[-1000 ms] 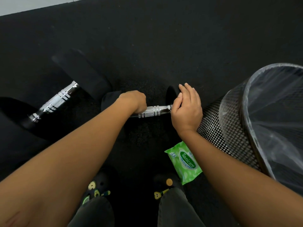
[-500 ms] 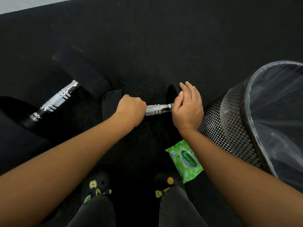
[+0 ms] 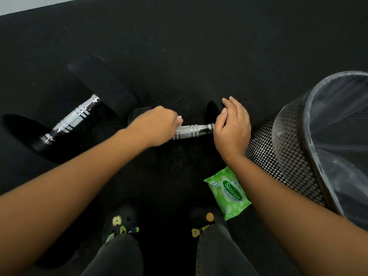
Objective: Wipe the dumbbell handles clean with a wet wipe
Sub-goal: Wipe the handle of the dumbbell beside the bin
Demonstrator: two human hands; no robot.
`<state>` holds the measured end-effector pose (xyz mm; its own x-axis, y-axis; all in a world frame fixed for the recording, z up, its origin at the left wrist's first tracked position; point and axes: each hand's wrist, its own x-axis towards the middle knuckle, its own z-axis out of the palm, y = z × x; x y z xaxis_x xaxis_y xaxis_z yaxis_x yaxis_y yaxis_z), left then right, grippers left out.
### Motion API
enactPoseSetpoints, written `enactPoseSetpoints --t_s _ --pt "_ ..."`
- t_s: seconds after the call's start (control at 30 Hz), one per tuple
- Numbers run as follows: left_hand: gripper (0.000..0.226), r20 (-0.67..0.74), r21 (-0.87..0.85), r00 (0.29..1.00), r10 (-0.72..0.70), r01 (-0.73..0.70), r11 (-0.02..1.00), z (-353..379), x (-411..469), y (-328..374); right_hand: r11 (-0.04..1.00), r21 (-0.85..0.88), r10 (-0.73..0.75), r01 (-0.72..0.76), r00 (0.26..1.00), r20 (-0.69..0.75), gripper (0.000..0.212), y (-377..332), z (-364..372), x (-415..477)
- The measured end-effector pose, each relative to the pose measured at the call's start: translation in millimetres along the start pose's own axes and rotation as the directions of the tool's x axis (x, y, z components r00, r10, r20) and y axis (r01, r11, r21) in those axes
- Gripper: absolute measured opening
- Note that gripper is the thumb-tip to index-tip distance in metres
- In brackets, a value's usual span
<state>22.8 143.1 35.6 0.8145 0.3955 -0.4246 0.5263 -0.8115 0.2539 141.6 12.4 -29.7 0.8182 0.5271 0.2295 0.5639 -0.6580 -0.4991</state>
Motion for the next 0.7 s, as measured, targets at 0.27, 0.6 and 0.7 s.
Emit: enactPoseSetpoints --t_s 0.27,0.6,0.7 --pt "0.048 -0.143 -0.677 0.988 -0.065 -0.050 0.734 -12.7 -38.5 -30.8 0.916 0.391 -0.108 0.092 0.994 0.020 0.032 -44.3 -22.6 -10.4" --pt "0.015 -0.129 -0.921 0.982 -0.141 -0.066 0.383 19.7 -57.7 -26.9 0.203 0.529 -0.088 -0.824 0.523 0.848 0.018 -81.7 -33.5 -41.6" --pt "0.021 -0.260 -0.806 0.933 -0.248 -0.068 0.588 28.6 -58.5 -28.7 0.041 0.428 -0.023 -0.903 0.428 0.904 0.015 -76.2 -27.2 -43.3"
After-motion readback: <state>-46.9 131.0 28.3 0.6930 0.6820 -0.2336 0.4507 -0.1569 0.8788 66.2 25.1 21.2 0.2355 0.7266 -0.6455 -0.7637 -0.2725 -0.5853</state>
